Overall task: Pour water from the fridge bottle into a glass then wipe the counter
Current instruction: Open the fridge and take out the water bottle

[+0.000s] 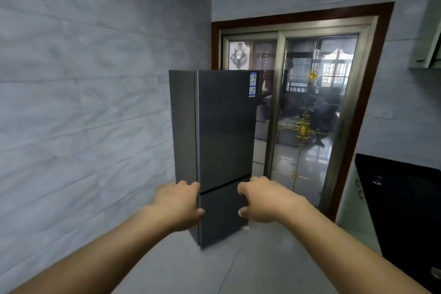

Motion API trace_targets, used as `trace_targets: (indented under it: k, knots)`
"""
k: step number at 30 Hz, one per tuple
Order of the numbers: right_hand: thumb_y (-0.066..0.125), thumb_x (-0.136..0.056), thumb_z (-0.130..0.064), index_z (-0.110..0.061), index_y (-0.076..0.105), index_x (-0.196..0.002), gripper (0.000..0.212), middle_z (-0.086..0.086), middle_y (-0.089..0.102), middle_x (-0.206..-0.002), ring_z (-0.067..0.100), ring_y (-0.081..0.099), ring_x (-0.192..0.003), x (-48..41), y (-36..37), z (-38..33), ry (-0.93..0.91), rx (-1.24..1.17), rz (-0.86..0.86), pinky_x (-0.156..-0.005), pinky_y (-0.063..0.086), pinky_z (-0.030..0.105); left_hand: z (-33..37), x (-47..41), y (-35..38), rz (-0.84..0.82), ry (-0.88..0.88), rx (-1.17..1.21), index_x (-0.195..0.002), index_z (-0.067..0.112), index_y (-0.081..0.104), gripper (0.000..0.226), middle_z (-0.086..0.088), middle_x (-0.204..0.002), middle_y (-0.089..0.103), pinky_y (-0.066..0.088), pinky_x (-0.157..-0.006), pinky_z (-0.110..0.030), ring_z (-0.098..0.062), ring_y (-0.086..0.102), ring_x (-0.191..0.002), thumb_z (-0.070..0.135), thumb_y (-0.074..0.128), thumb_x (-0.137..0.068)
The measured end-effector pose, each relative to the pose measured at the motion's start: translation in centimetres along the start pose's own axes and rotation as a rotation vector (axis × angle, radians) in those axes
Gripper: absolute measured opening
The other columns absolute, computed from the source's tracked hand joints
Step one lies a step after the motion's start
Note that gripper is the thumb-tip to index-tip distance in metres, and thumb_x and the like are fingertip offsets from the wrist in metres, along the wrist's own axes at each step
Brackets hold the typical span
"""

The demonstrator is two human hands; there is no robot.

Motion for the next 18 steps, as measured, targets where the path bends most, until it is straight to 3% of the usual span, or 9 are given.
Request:
trace_targets:
  k: [18]
  knots:
    - [0.06, -0.092, -0.044, -0.024, 0.054, -0.121, 0.035, 0.004, 0.054, -0.116, 0.023, 0.053, -0.105, -14.3, -1.3, -4.0, 0.103, 0.027, 0.027, -0.091, 0.051, 0.04, -10.3, -12.4, -1.3, 0.02, 0.063, -0.001, -0.133, 0.022, 0.047, 0.048, -0.007, -0.128, 0.058, 0.046, -0.101, -0.045, -0.028, 0.054, -0.117, 0.052, 0.052, -0.095]
Point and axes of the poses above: each hand's wrist, its own x-axis away from the middle knuckle, its own y-axis out of the palm, z = x × y, the point moved 6 cm from there along -x, towards the middle knuckle
